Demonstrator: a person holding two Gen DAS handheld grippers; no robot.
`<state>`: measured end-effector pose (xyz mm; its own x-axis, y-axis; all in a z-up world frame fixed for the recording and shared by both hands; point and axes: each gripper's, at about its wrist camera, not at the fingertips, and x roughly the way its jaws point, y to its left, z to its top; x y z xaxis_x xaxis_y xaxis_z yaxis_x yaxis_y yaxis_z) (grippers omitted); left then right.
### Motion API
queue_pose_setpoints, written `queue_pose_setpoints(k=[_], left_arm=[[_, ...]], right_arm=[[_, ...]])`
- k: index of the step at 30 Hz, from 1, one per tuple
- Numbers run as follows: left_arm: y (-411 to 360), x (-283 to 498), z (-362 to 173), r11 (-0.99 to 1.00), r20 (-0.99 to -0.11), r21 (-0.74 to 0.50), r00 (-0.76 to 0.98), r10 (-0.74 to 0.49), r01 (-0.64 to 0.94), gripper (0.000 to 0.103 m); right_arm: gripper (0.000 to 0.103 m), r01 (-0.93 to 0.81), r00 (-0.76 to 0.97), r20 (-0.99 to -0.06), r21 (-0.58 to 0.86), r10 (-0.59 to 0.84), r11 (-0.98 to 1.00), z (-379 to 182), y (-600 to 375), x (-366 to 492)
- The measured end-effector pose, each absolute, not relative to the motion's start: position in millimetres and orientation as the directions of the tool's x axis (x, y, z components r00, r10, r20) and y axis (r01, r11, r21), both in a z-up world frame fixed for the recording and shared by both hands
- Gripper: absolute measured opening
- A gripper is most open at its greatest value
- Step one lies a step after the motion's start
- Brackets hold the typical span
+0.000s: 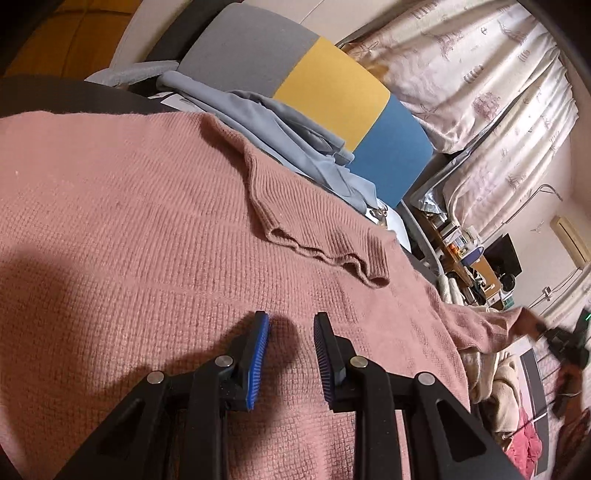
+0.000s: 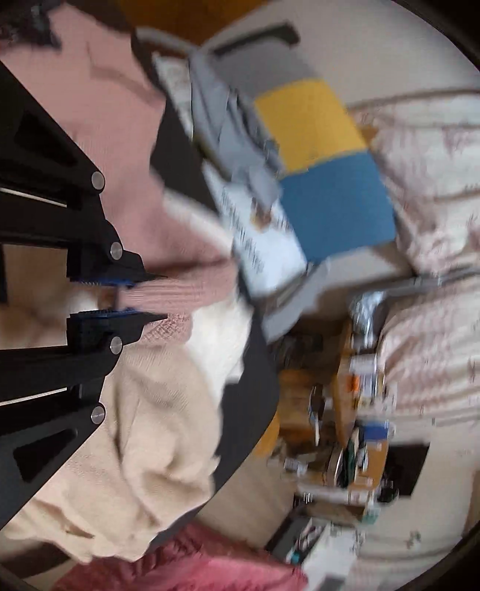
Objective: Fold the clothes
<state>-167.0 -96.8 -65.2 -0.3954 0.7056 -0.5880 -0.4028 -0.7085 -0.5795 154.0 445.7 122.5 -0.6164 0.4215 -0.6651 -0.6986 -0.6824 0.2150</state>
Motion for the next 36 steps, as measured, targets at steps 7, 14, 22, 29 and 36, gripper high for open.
queue_pose_setpoints(k=[7, 14, 22, 29, 36], left_arm=[[-102.4, -169.7, -69.6, -0.676, -0.558, -0.627, -0.383, 0.736, -0.387, 0.025], [-103.9, -170.5, -71.4, -0.659, -0.541, -0.649, -0.378, 0.751, -0.380, 0.025], [-105.9, -170.5, -73.2, -0.647, -0.530, -0.662, -0.375, 0.761, -0.377, 0.025], [-109.4, -178.6, -71.3, -0.629, -0.526, -0.698, -0.351, 0.774, -0.341, 0.026], [-75.7, -195.6, -56.7, -0.616, -0.578, -0.741, -0.212, 0.788, -0.266, 0.043]], right_arm=[[0.010, -0.464, -0.788, -0.610, 0.495, 0.087, -0.735, 207.6, 388.2, 108.6], [0.010, -0.234, -0.836, -0.520, 0.627, -0.176, -0.742, 237.0, 292.1, 4.7], [0.008, -0.119, -0.701, -0.609, 0.614, -0.372, -0.780, 170.7, 162.5, -142.9], [0.014, -0.115, -0.589, -0.684, 0.598, -0.430, -0.794, 63.4, 114.0, -160.9], [0.030, -0.206, -0.607, -0.777, 0.355, -0.165, -0.912, -10.9, 152.4, -52.8]])
